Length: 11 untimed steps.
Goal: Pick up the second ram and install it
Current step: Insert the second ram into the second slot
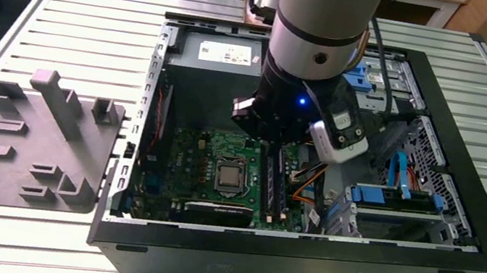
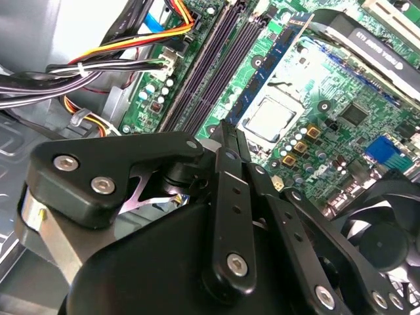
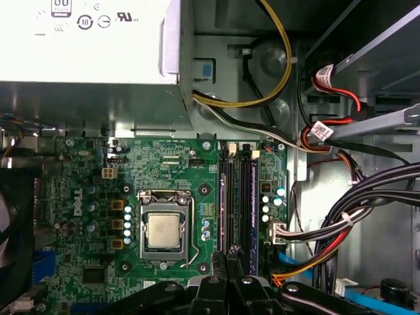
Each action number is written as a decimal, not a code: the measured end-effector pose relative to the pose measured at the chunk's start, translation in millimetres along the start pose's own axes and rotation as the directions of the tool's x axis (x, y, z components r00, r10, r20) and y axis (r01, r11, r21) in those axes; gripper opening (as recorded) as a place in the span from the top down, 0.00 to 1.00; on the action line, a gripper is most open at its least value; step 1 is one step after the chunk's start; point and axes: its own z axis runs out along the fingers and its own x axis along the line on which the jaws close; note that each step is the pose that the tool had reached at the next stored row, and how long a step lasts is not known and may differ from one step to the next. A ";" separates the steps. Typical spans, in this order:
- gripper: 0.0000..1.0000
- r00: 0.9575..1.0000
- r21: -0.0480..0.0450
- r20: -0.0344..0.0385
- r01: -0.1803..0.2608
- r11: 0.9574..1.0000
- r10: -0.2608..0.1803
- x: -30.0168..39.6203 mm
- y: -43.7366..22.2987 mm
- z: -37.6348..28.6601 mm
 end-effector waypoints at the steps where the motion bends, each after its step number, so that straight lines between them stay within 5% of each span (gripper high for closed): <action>1: 0.88 1.000 0.000 0.000 0.000 1.000 0.000 0.0 0.0 0.3; 11: 0.88 1.000 0.000 0.000 0.000 1.000 0.000 0.1 -0.1 3.1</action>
